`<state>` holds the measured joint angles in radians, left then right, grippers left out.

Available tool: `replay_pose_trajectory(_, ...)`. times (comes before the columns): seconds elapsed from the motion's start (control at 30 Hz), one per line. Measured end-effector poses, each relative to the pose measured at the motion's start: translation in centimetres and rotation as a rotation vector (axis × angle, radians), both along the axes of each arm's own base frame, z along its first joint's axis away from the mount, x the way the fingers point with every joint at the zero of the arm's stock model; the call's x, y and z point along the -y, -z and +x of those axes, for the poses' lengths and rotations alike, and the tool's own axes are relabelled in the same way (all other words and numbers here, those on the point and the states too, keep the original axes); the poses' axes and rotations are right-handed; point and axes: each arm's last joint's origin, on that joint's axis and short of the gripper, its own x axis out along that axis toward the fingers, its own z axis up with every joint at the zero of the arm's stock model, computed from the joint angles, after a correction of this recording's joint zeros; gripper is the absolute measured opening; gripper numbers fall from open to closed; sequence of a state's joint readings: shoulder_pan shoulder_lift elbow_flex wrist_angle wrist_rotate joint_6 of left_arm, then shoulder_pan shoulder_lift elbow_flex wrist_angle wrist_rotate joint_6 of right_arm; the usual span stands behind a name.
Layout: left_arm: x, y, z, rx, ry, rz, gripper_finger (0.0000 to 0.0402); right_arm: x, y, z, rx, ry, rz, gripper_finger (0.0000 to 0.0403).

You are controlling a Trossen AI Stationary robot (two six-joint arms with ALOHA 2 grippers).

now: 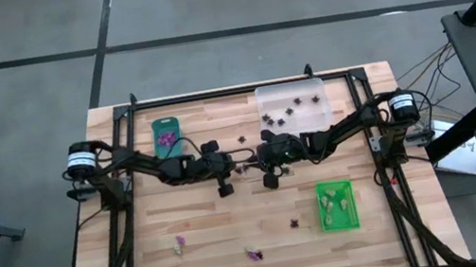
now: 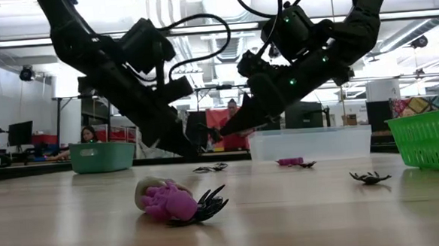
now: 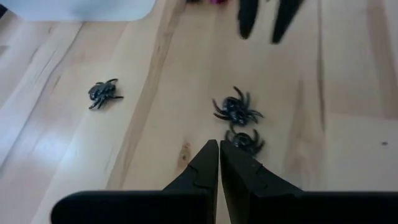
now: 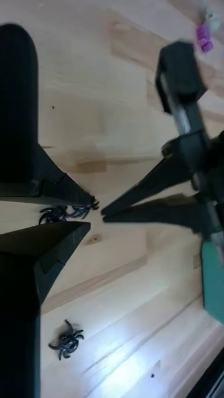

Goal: Sort Halloween decoration
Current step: Put the black spider toy into the white bin

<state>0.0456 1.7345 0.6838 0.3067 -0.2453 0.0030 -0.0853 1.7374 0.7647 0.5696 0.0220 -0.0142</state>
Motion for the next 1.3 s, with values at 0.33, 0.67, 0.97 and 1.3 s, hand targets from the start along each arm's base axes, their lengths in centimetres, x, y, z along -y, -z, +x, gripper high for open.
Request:
replay_pose_trajectory(0.33,-0.1,0.7,0.2,-0.007,-0.014,-0.014,0.0000,-0.1,0.5,0.4,0.038,-0.013,-0.011,0.0043)
replay_pose_trajectory(0.67,0.7,0.8,0.0,-0.017,0.007,-0.117,0.0000,-0.2,1.1,0.5,0.030,-0.030,0.005,0.0043)
replay_pose_trajectory(0.97,2.5,0.5,0.1,0.002,0.043,-0.139,0.0000,-0.4,0.9,0.5,0.042,-0.058,0.079,0.0043)
replay_pose_trajectory(1.3,2.8,-0.7,-0.2,0.004,0.044,-0.015,0.0000,-1.3,1.1,0.5,0.017,-0.067,0.163,0.0043)
